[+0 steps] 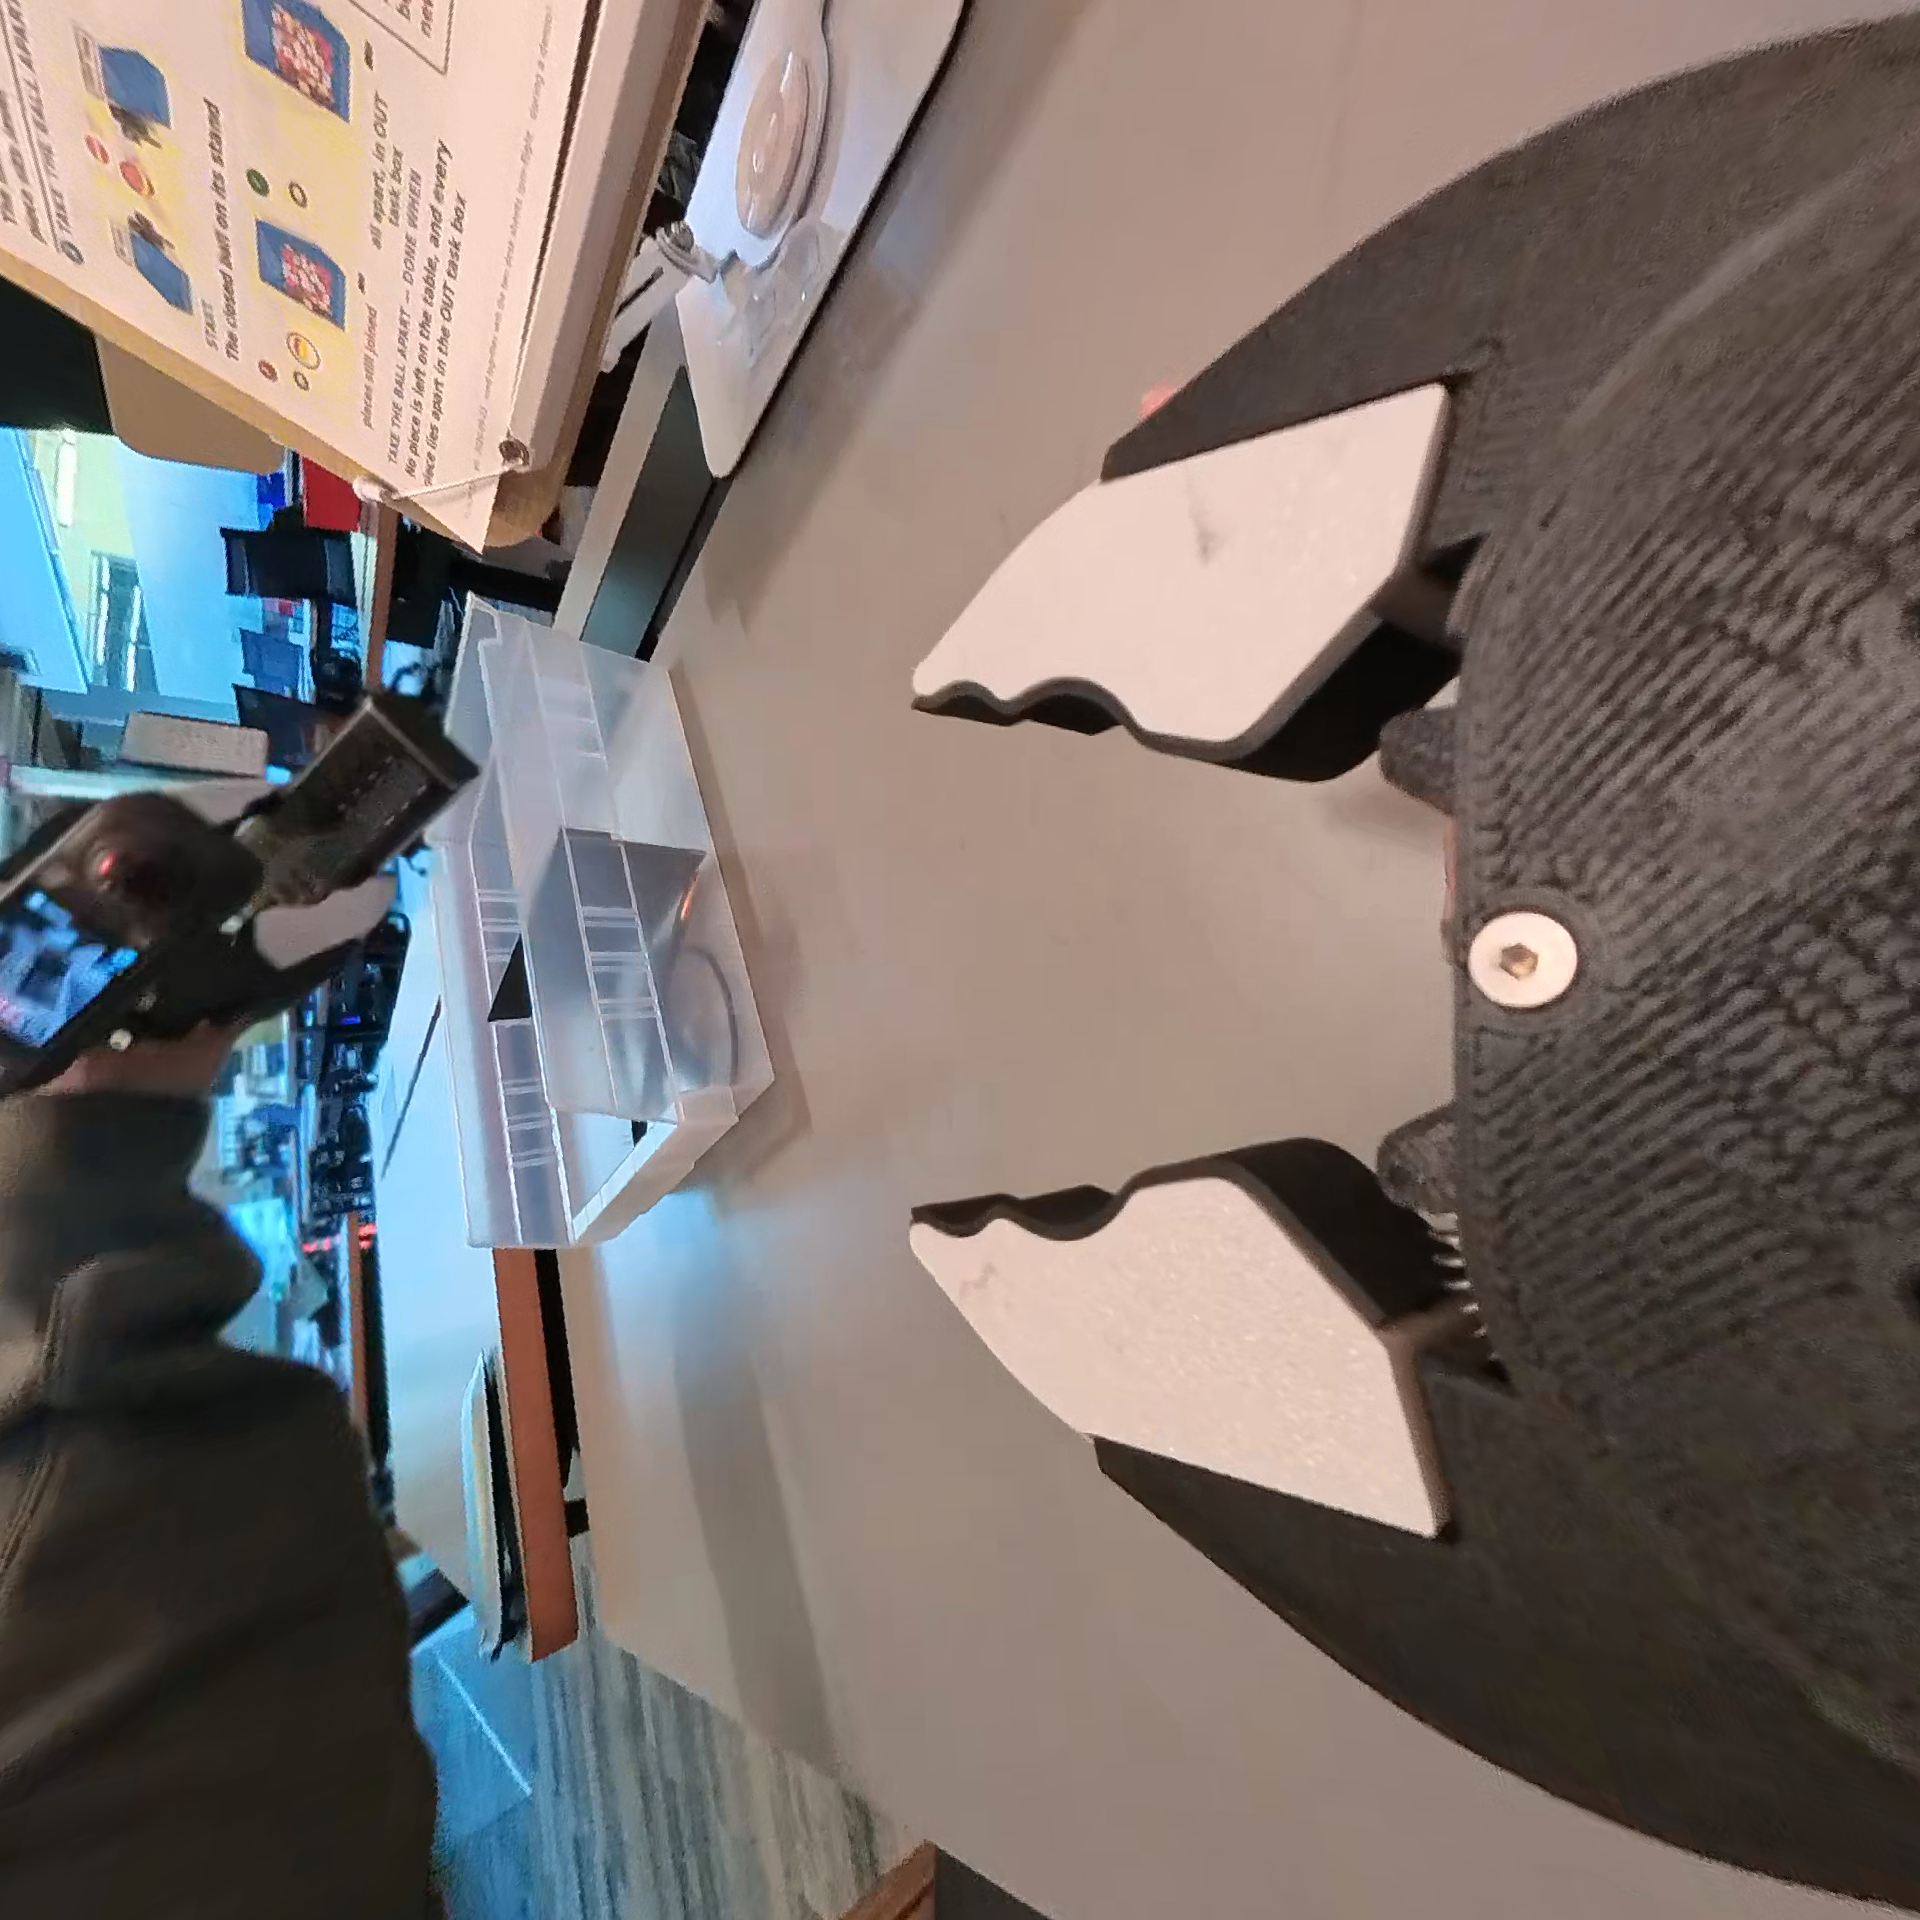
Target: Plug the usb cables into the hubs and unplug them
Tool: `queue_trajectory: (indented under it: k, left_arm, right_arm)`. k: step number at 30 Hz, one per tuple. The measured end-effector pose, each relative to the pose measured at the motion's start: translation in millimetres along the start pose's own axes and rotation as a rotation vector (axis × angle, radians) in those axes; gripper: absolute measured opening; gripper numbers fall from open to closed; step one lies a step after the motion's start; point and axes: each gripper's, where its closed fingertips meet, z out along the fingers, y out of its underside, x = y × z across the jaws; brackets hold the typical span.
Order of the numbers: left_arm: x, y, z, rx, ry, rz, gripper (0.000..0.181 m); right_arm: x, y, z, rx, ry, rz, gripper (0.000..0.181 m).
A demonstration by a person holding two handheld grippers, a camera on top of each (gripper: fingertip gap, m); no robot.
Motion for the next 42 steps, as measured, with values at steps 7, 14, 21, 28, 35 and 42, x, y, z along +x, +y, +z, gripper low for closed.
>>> queue_trajectory:
  k: [7, 14, 21, 28, 35, 42]
  left_arm:
    - [-2.3, -47.0, -136.7, 0.155, -0.198, 0.015, 0.057]
    - [39.2, -147.2, -258.7, 0.390, -0.539, 0.153, 0.058]
    - [77.9, -198.9, -305.8, 0.404, -0.644, 0.266, 0.058]
    - [77.8, -223.6, -333.6, 0.413, -0.761, 0.339, 0.058]
    - [71.3, -235.3, -343.4, 0.445, -0.756, 0.320, 0.058]
    - [47.1, -226.9, -364.7, 0.635, -0.766, -0.112, 0.065]
  right_arm:
    - [7.2, -10.3, 3.8, 0.053, 0.198, -0.240, 0.099]
    - [-37.0, -68.6, -7.2, 0.319, -0.156, 0.262, 0.103]
    - [-46.5, -86.7, -18.4, 0.259, 0.032, 0.089, 0.070]
    - [-63.5, -80.6, -25.7, 0.250, -0.028, 0.118, 0.030]
    - [-58.1, -95.2, -45.5, 0.442, -0.032, 0.172, 0.030]
    - [-44.0, -108.4, -68.5, 0.587, -0.126, 0.371, 0.030]
